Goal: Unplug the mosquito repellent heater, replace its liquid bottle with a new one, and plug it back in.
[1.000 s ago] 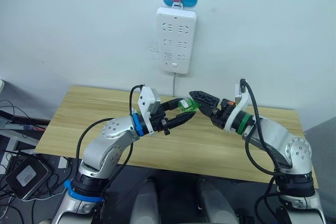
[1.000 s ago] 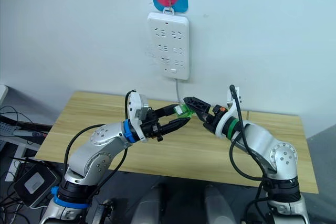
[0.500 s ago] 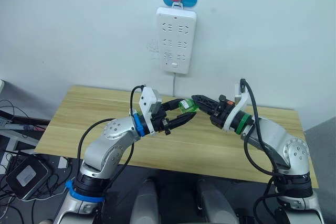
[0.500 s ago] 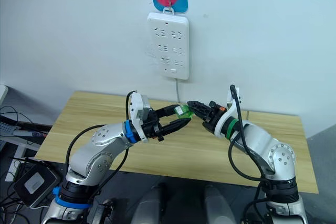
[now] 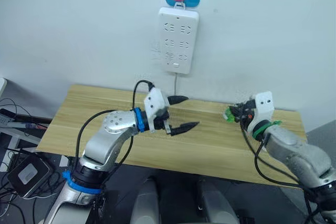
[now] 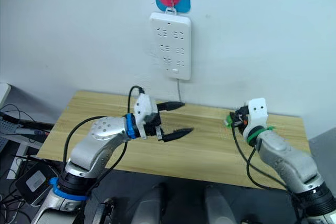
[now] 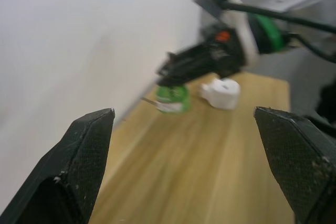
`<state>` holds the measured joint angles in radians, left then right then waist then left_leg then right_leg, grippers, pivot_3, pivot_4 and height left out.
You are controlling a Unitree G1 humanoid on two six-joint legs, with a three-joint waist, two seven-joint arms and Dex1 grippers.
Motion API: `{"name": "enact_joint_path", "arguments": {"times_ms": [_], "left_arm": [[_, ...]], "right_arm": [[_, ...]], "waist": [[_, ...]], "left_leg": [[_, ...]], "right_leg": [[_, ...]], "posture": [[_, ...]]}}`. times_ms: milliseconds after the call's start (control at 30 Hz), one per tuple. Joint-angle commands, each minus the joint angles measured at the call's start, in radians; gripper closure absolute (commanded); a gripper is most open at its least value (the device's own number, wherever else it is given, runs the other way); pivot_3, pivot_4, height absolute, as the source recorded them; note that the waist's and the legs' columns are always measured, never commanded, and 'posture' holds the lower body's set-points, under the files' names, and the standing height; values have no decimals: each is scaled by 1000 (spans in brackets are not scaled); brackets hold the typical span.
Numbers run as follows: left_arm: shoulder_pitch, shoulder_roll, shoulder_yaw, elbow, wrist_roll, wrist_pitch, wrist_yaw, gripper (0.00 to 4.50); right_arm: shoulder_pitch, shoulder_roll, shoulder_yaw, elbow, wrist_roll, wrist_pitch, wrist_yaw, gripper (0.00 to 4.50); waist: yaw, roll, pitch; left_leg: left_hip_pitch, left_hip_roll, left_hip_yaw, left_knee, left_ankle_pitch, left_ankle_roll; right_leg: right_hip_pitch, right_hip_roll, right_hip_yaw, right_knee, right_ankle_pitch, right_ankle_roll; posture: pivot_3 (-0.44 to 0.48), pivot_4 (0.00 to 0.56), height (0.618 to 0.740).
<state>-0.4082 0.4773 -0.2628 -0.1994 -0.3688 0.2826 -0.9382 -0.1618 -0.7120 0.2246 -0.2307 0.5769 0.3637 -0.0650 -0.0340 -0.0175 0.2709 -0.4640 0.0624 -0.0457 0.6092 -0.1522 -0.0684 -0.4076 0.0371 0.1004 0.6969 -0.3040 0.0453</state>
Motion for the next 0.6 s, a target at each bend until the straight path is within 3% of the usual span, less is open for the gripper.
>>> {"name": "enact_joint_path", "arguments": {"times_ms": [33,267,600], "left_arm": [[-26,-10,-19,9,12,-45,-57,0],[-58,-45,-20,71,47,-95,-82,0],[-26,-38,-5,53,58,-103,-81,0]], "right_arm": [[11,53,19,79,-236,-161,29,3657],[13,200,-9,255,-415,-253,65,3657],[16,297,-98,451,-544,-333,67,3657]], "waist": [[-1,0,0],[2,0,0],[2,0,0]], "left_leg": [[0,0,0,0,0,0],[0,-1,1,2,0,0],[1,0,0,2,0,0]], "right_leg": [[0,0,0,0,0,0],[1,0,1,1,0,0],[2,0,0,1,1,-1]], "posture": [[-14,271,740],[-10,272,740],[9,265,740]]}}
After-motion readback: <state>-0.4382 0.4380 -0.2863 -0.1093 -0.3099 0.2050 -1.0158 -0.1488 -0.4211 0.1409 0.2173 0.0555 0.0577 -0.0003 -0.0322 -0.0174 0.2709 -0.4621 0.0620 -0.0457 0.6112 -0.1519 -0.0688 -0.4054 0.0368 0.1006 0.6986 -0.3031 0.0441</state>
